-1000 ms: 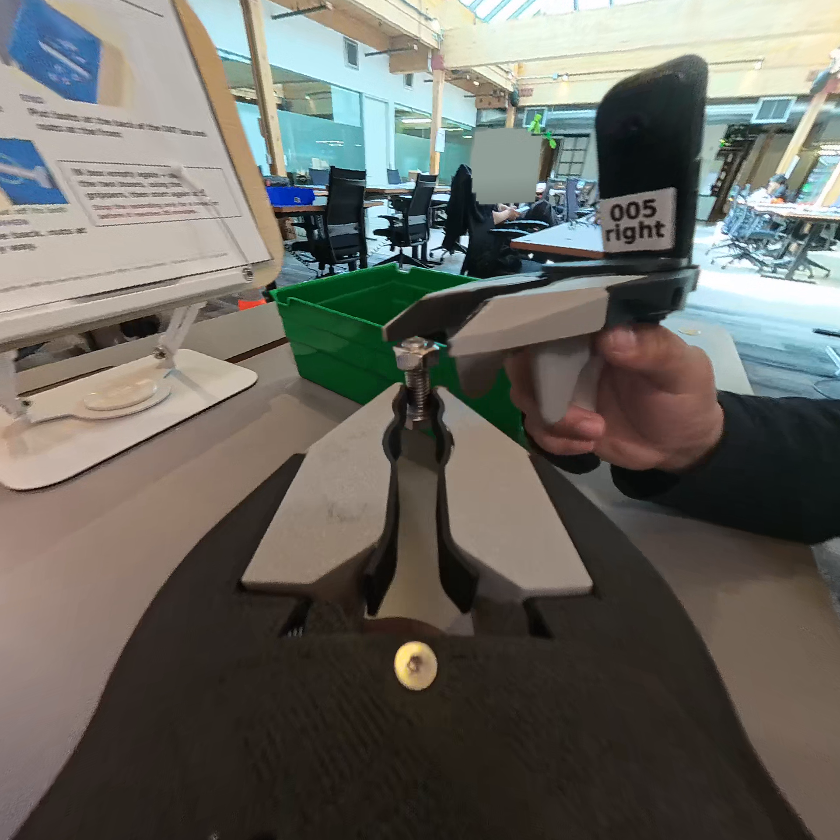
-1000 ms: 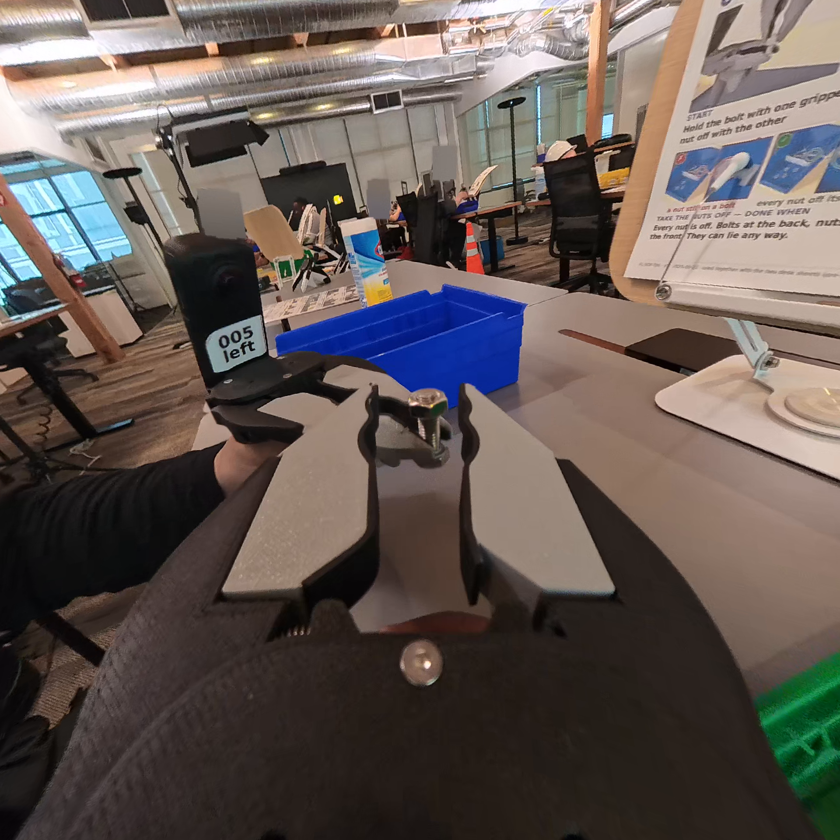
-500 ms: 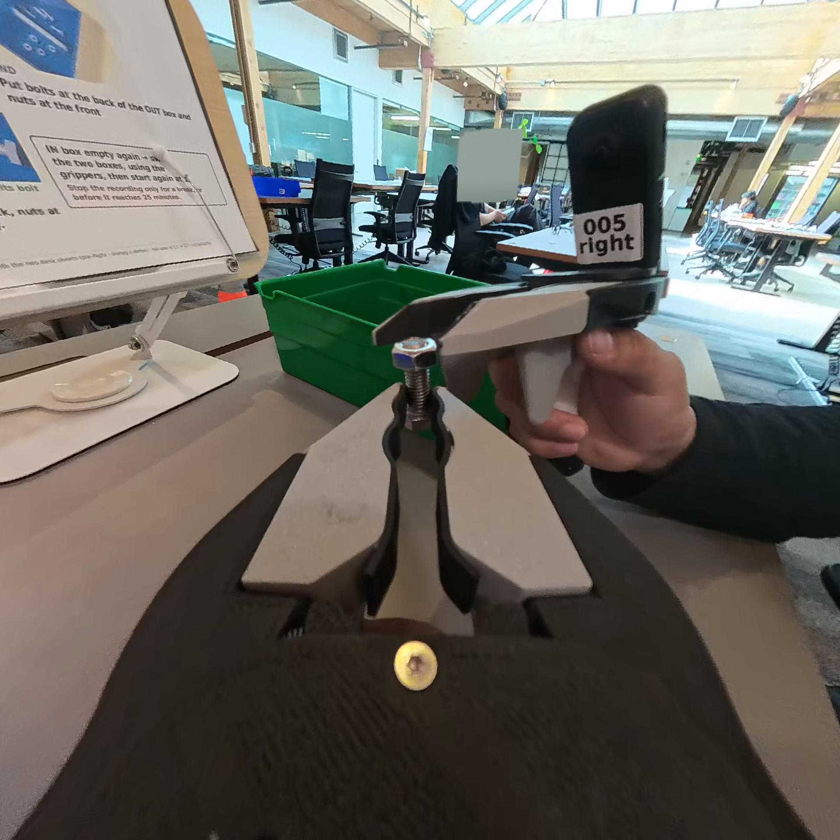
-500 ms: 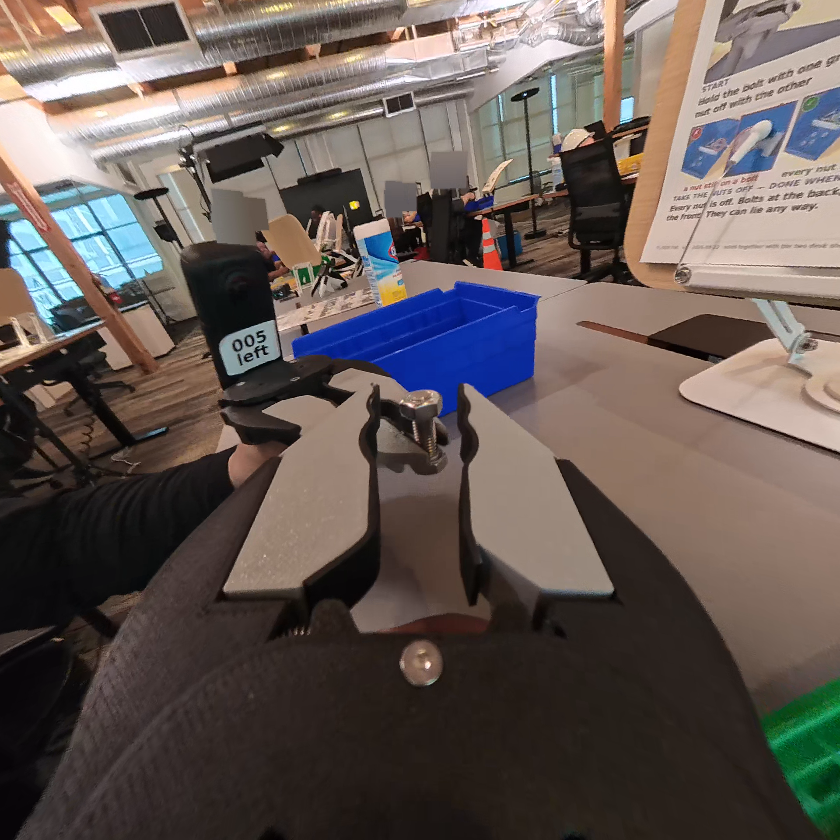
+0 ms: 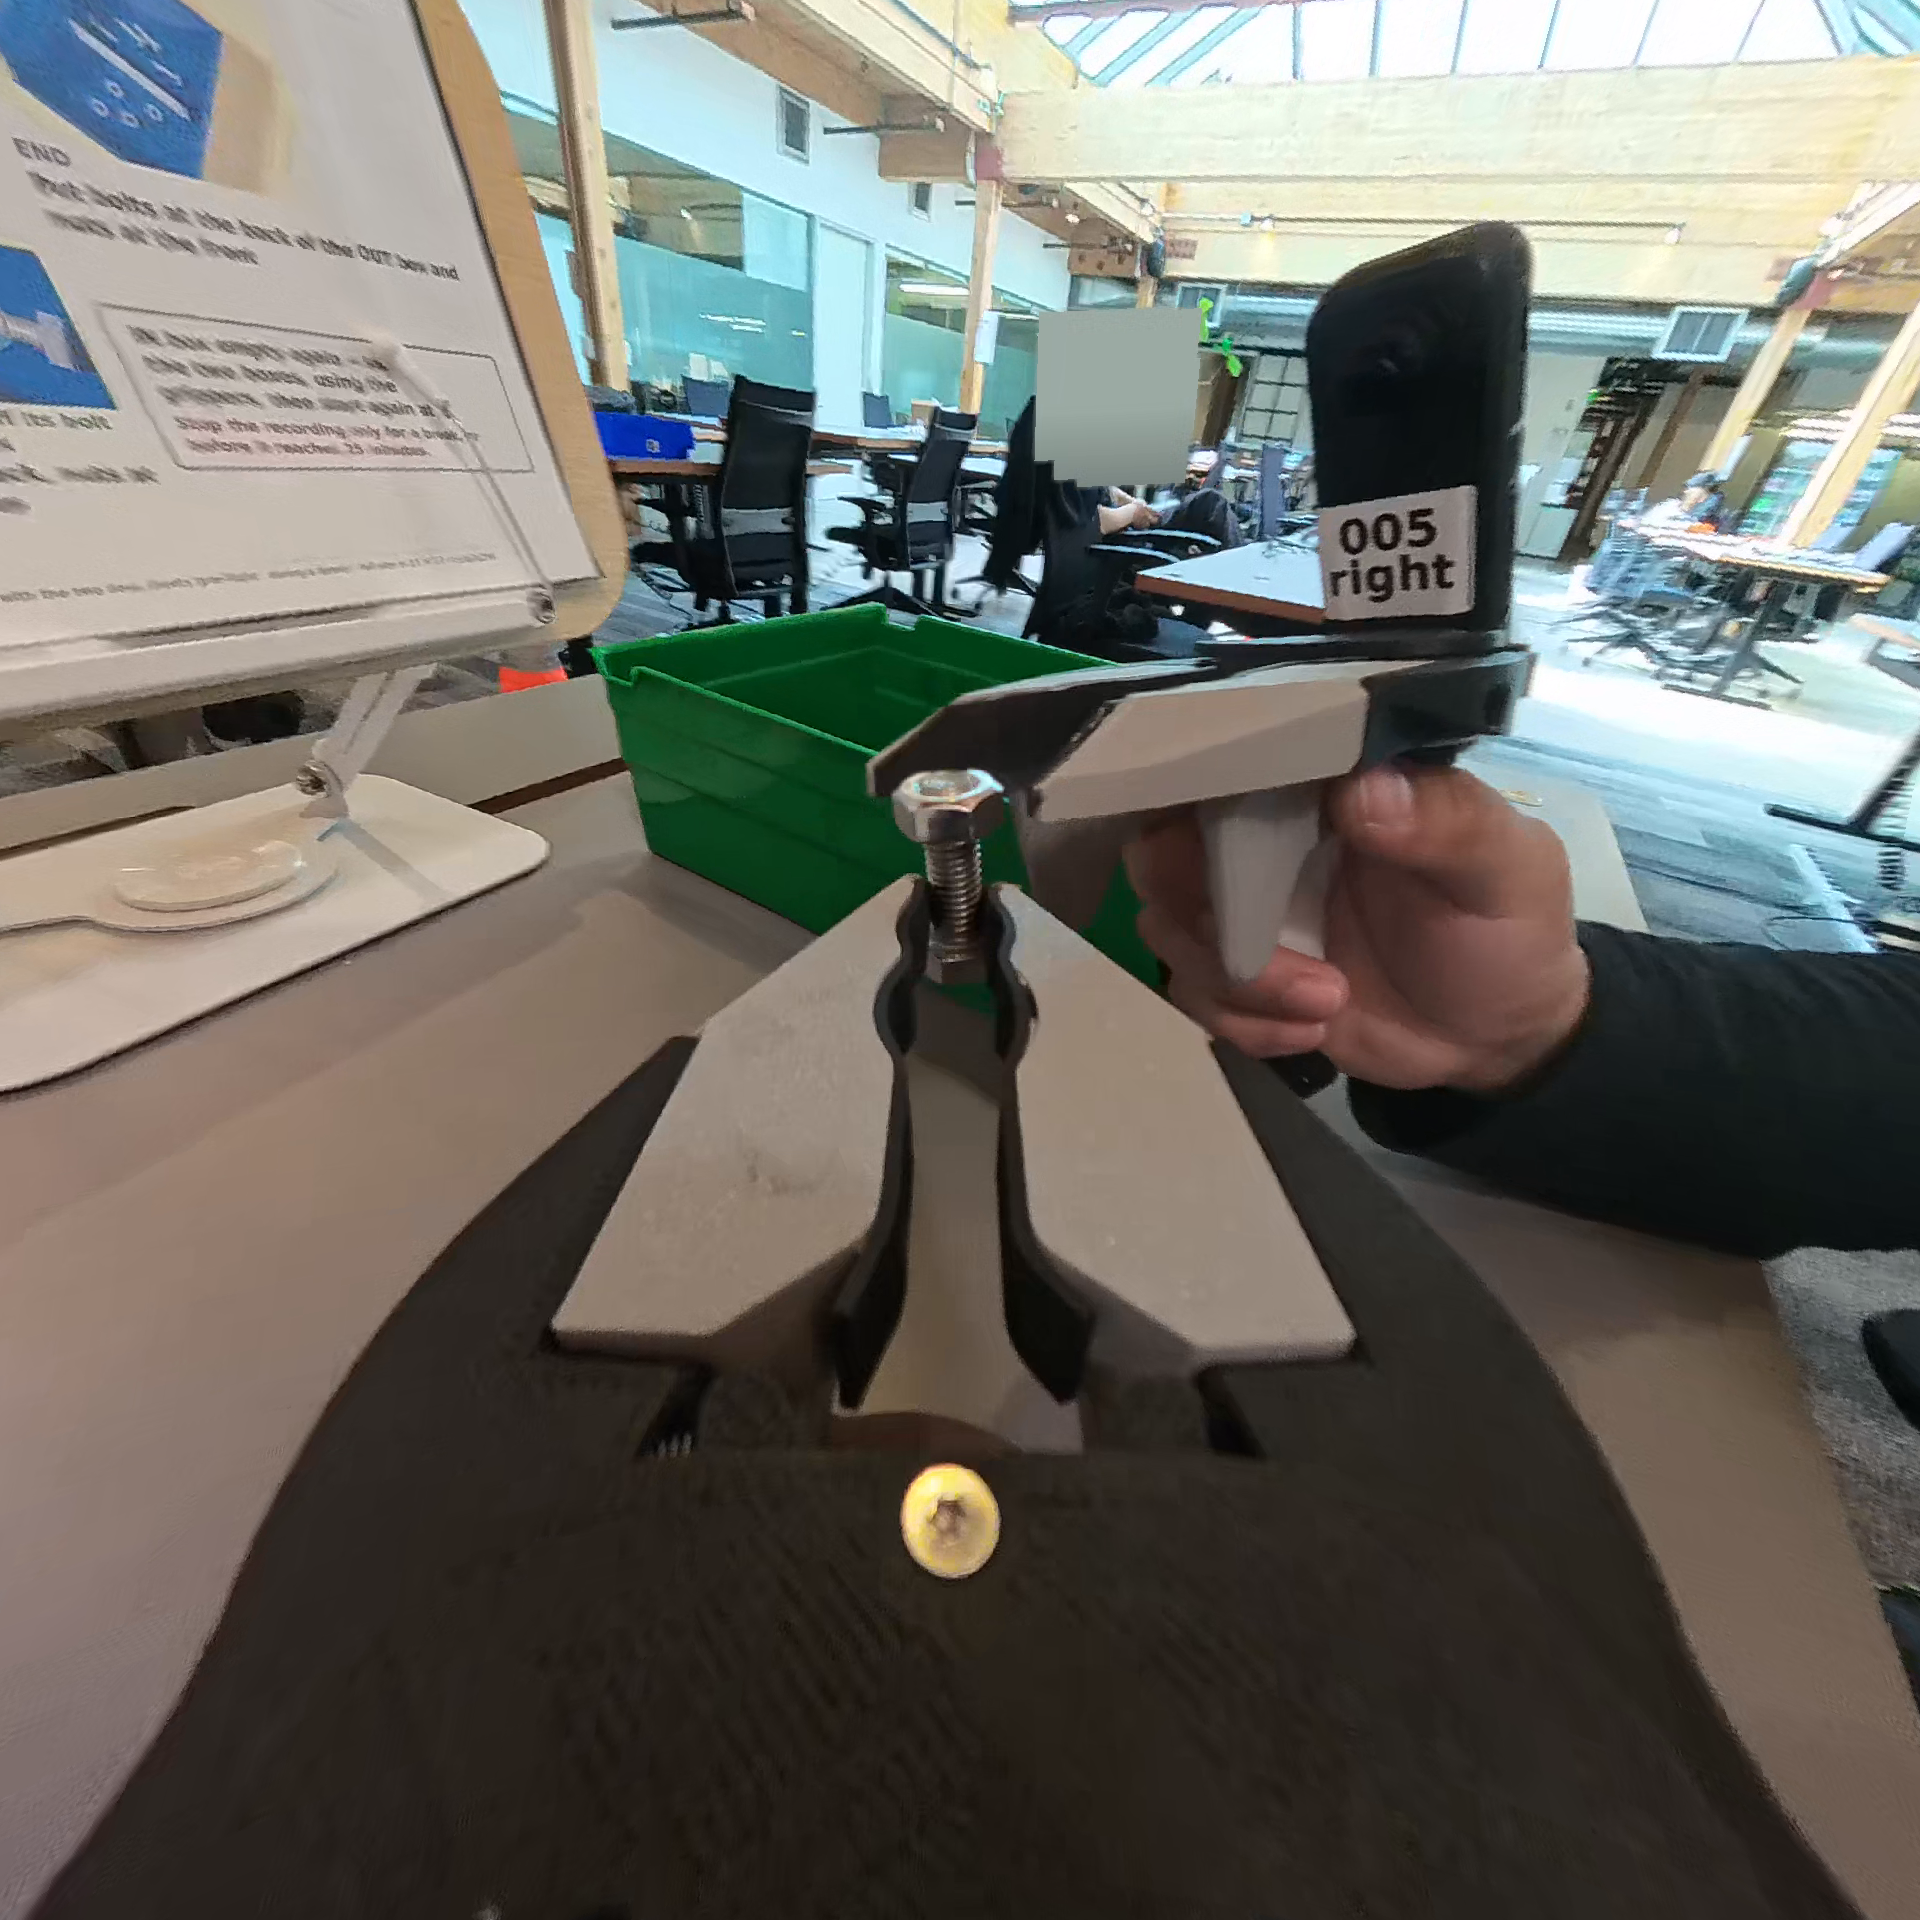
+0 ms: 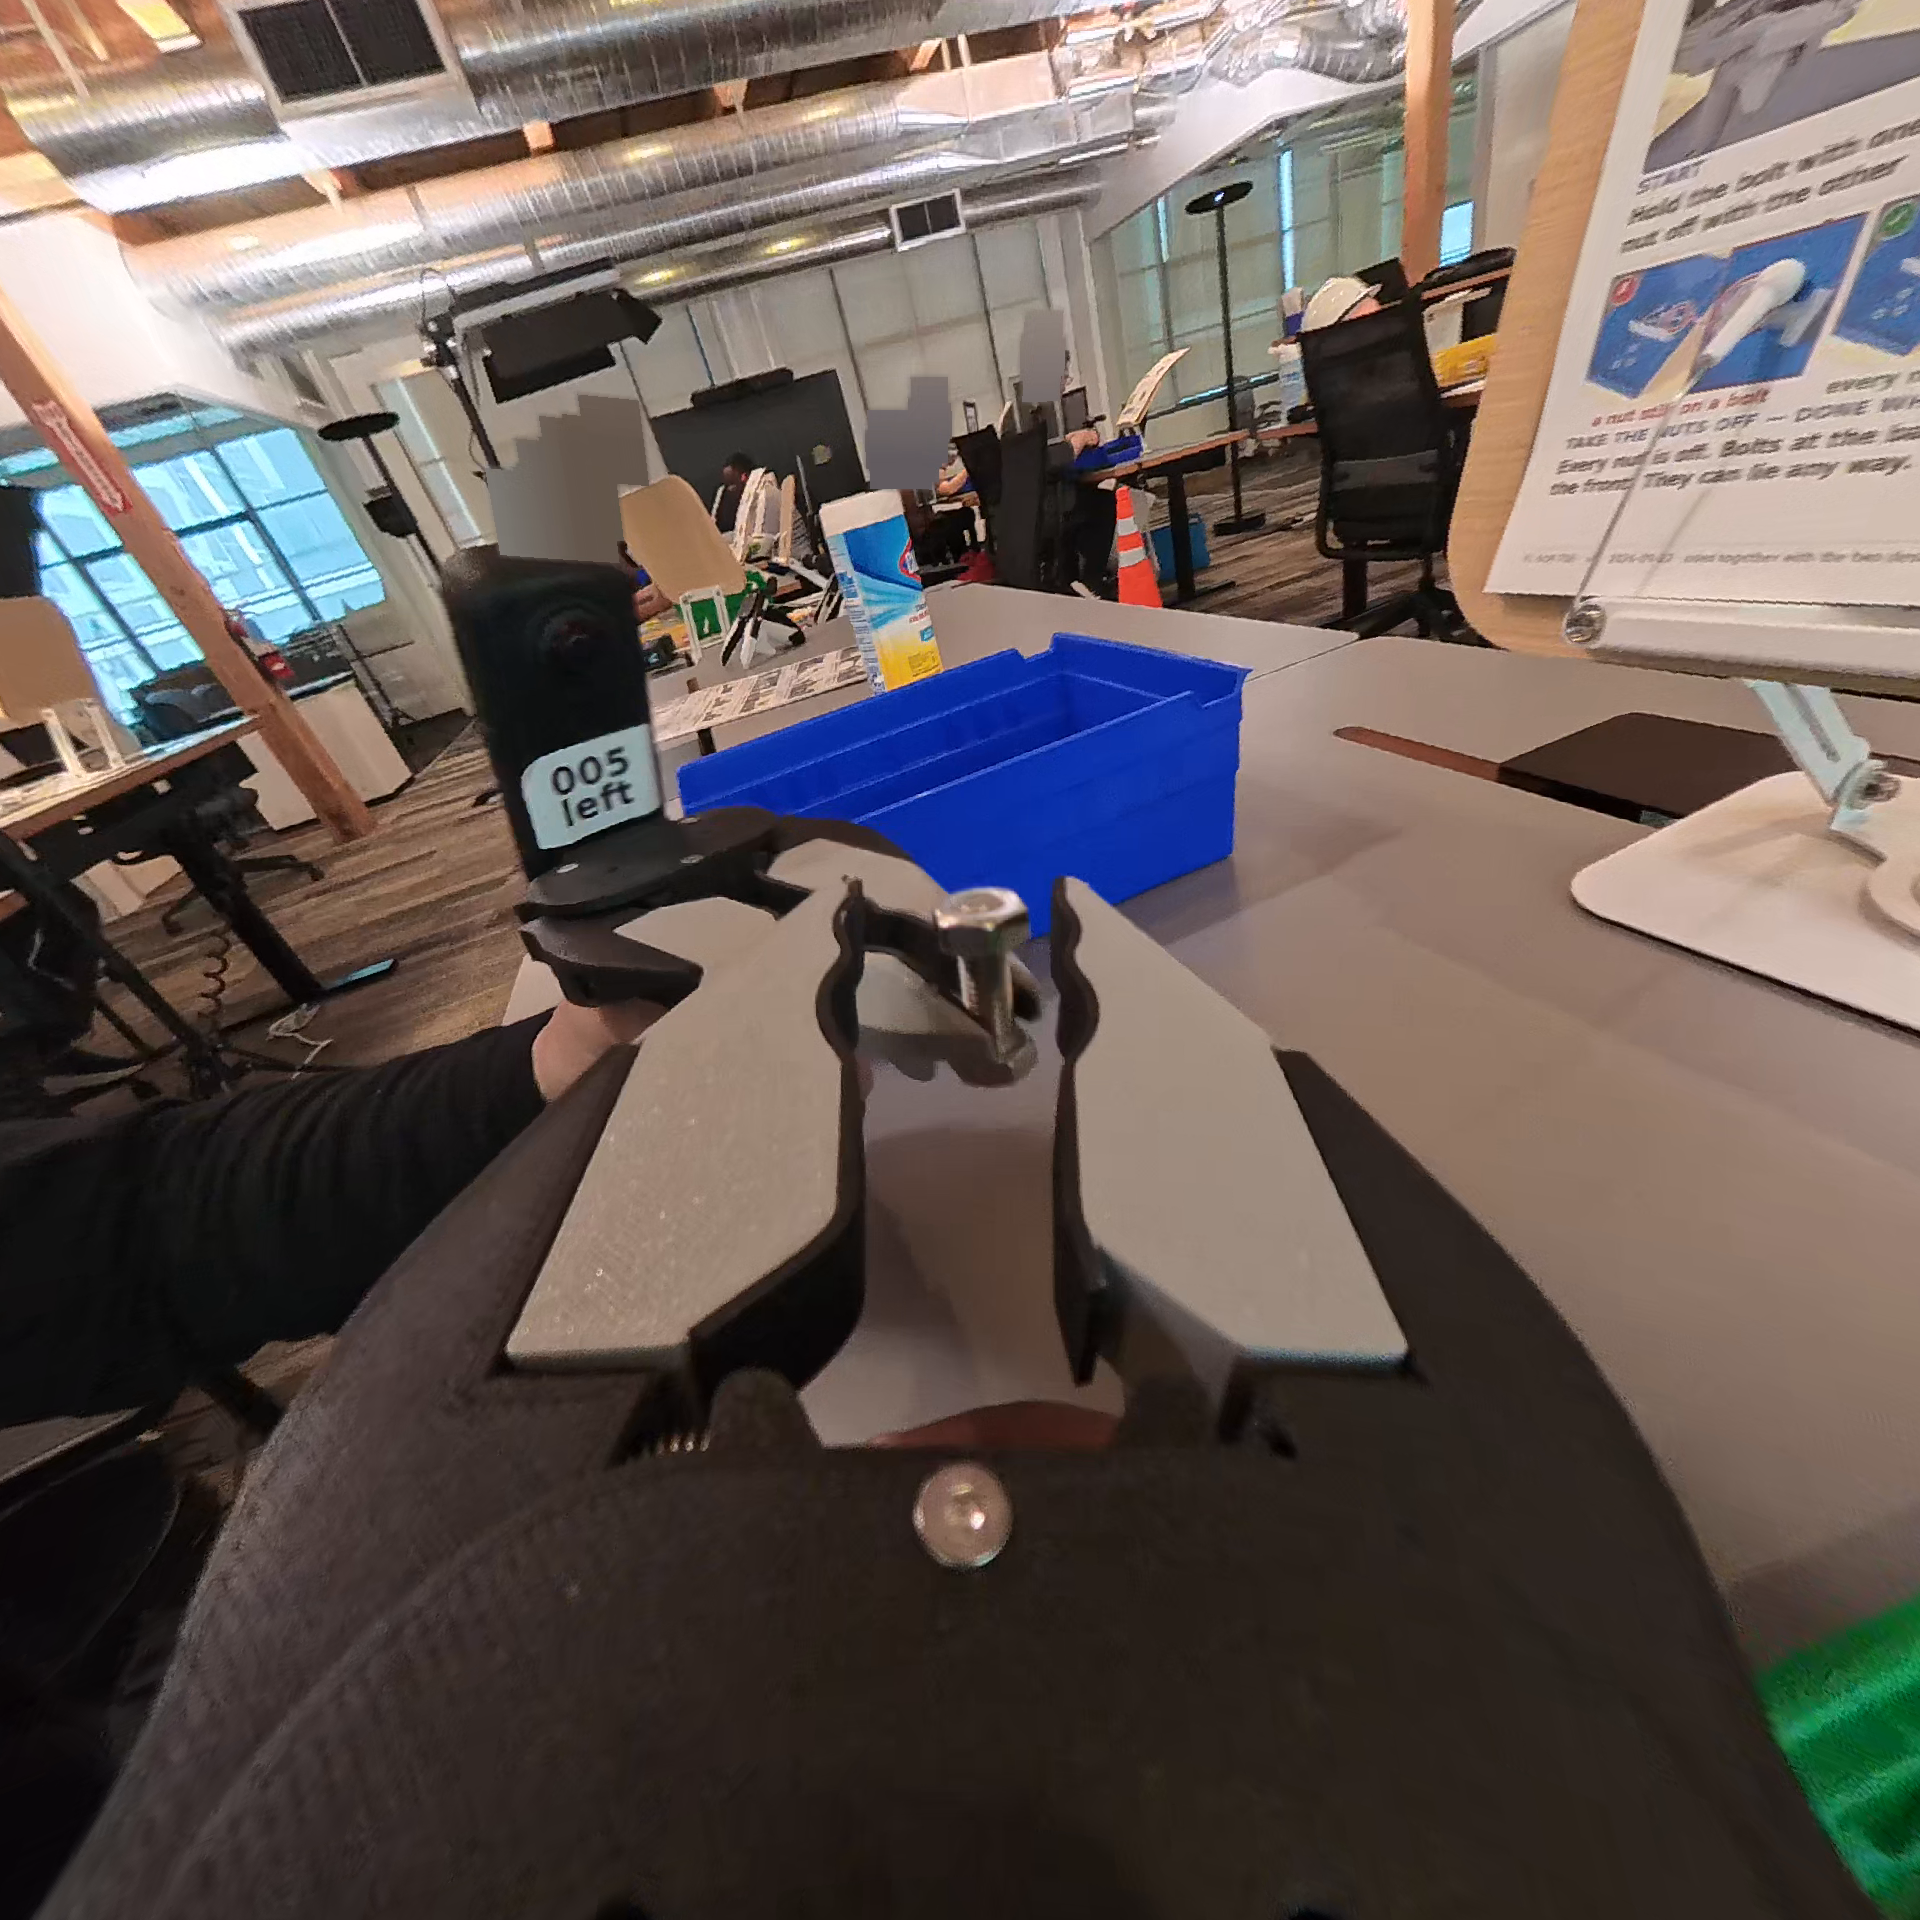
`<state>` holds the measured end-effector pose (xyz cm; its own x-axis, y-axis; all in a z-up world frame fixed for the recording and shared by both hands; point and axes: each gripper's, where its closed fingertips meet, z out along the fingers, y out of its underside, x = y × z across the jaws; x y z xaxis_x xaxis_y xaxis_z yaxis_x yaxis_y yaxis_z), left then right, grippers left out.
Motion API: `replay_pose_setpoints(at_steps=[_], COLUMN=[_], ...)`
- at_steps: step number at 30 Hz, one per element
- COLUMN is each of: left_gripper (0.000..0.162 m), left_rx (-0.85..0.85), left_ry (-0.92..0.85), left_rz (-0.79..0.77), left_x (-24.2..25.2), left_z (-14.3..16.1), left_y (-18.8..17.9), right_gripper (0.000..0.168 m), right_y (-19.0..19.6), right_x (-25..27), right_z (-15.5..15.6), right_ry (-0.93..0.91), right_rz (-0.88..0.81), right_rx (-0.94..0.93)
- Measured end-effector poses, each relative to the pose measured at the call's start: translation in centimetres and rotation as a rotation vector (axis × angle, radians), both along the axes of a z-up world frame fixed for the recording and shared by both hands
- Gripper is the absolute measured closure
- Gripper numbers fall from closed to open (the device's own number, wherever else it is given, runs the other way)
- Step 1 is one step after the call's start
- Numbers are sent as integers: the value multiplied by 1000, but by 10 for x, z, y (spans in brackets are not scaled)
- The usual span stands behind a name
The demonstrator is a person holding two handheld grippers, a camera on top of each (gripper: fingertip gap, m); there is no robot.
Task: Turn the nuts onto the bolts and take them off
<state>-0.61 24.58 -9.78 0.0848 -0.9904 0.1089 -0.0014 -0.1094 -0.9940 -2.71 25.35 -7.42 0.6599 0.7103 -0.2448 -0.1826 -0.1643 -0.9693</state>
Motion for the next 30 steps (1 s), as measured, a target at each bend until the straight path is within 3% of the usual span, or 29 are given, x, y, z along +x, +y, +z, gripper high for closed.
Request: replay_pose_setpoints(at_steps=[6, 13, 18, 30], left_gripper=[156, 156, 156, 156], left_rx=[54, 16, 24, 10], left_ry=[48, 16, 40, 18], left_rz=[-34, 9, -31, 12], left_x=[9, 2, 7, 1], left_z=[-9, -4, -9, -5], left_y=[-14, 0, -10, 1], right_gripper=[133, 136, 129, 139], right_y=[-1, 1, 0, -1], right_x=[-14, 5, -14, -2], right_z=[-11, 3, -12, -4], right_ry=[-50, 24, -44, -52], right_rz=[26, -18, 26, -6], right_rx=[-18, 5, -20, 22])
